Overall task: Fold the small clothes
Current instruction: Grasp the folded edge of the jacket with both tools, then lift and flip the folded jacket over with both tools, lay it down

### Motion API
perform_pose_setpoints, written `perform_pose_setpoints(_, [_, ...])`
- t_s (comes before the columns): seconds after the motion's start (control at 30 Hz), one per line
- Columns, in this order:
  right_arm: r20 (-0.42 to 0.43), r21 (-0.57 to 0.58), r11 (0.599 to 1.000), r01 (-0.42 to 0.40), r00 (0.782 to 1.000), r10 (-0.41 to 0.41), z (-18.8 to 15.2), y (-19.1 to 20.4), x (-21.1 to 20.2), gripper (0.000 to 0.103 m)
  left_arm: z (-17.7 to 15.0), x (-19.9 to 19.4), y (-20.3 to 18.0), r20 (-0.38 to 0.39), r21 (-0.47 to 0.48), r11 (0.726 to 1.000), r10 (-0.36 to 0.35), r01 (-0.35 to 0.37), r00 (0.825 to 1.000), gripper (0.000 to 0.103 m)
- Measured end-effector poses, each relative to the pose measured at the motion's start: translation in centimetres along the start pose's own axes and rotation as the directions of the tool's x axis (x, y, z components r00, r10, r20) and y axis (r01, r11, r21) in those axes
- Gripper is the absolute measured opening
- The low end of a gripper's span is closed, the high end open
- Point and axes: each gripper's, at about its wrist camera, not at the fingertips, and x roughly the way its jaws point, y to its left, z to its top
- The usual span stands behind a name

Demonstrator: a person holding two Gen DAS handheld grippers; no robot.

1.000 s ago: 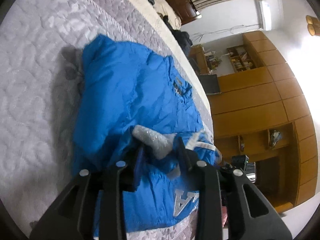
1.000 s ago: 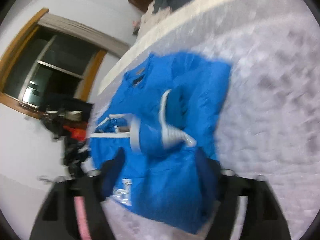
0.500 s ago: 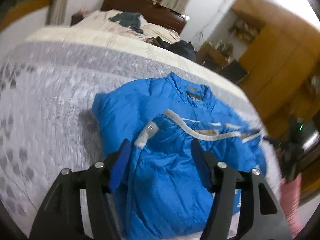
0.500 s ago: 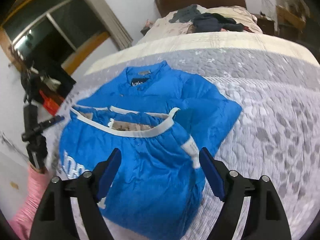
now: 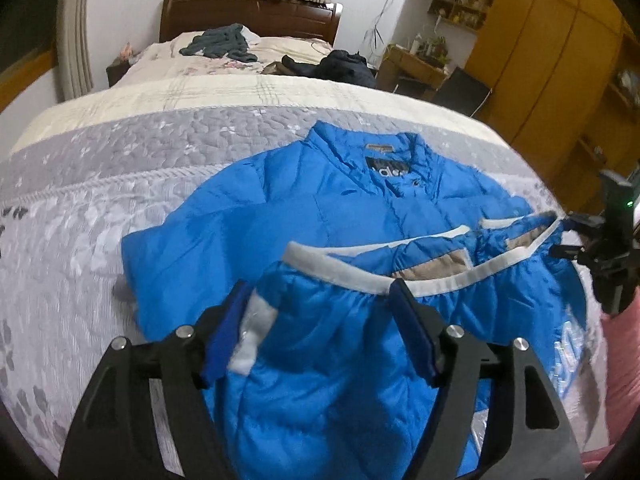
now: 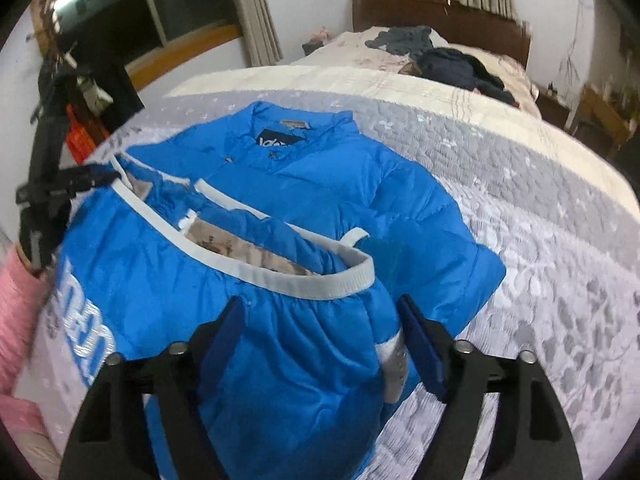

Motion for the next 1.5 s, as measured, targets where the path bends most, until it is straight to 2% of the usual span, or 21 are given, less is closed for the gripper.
perform_pose_setpoints(0.03, [0.003, -0.013, 1.000, 0.016, 1.000, -0.016, -0.1, 0.2, 0.0, 0.067, 0.0, 0.2, -0.3, 0.003, 0.008, 1.000, 0.018, -0.018, 1.000, 0.067])
perform_pose_setpoints(0.07, [0.005, -0.017, 1.000, 0.019, 1.000, -0.019, -0.3, 0.2, 0.0, 0.055, 0.0, 0.3, -0.4, 0.008, 0.011, 0.999, 0.031, -0.031, 0.999, 0.054])
perform_pose_setpoints(0.1, [0.007, -0.017, 1.000, 0.012, 1.000, -0.012, -0.3, 0.1, -0.1, 0.043, 0.0, 0.2, -0.6, 0.016, 0.011, 0.998, 0.057, -0.057, 0.998, 0.047])
perform_pose_setpoints(0.17, [0.028, -0.011, 1.000, 0.011, 1.000, -0.011, -0.4, 0.0, -0.8, 0.031, -0.2, -0.1, -0.5, 0.024, 0.012, 0.998, 0.058, -0.059, 0.998, 0.024])
perform_pose_setpoints(0.2, [0.036, -0.004, 1.000, 0.008, 0.999, -0.008, -0.4, -0.1, -1.1, 0.025, -0.3, -0.4, -0.5, 0.034, 0.009, 0.998, 0.054, -0.055, 0.998, 0.021])
perform_pose_setpoints(0.27, [0.065, 0.019, 1.000, -0.012, 0.998, 0.010, -0.5, -0.4, -2.2, 0.021, -0.6, -1.3, -0.9, 0.078, 0.015, 0.997, 0.069, -0.070, 0.995, 0.015])
perform_pose_setpoints(0.4, [0.128, 0.045, 0.998, -0.051, 0.991, 0.045, -0.5, -0.5, -4.5, 0.019, -0.7, -3.7, -1.8, 0.164, -0.006, 0.998, 0.066, -0.066, 0.984, 0.013])
perform_pose_setpoints(0.57, [0.215, 0.076, 0.994, -0.074, 0.975, 0.056, 0.6, -0.4, -8.1, 0.017, 0.2, -7.1, -3.0, 0.272, -0.026, 0.997, 0.071, -0.066, 0.960, 0.013])
perform_pose_setpoints(0.7, [0.275, 0.132, 0.986, -0.097, 0.960, 0.057, 3.1, -1.6, -10.3, 0.017, 2.7, -9.2, -3.3, 0.349, -0.054, 0.996, 0.081, -0.067, 0.933, 0.013])
perform_pose_setpoints(0.83, [0.290, 0.172, 0.980, -0.099, 0.956, 0.046, 6.1, -2.6, -10.7, 0.017, 6.1, -9.3, -3.1, 0.364, -0.082, 0.994, 0.093, -0.068, 0.927, 0.013])
perform_pose_setpoints(0.93, [0.283, 0.212, 0.973, -0.087, 0.959, 0.025, 8.7, -3.6, -9.9, 0.017, 8.9, -8.0, -2.9, 0.355, -0.098, 0.989, 0.139, -0.111, 0.924, 0.013])
perform_pose_setpoints(1.1, [0.237, 0.276, 0.960, -0.055, 0.971, -0.013, 12.0, -5.8, -6.8, 0.017, 11.9, -4.9, -2.4, 0.335, -0.115, 0.978, 0.201, -0.172, 0.920, 0.013])
perform_pose_setpoints(1.27, [0.168, 0.347, 0.937, -0.040, 0.985, -0.021, 13.2, -8.2, -1.7, 0.017, 13.3, 0.4, -1.2, 0.246, -0.119, 0.967, 0.249, -0.226, 0.937, 0.013])
perform_pose_setpoints(1.5, [0.061, 0.423, 0.906, -0.017, 0.998, -0.010, 12.1, -10.7, 4.8, 0.017, 12.4, 7.3, 1.9, 0.082, -0.142, 0.959, 0.259, -0.246, 0.962, 0.015])
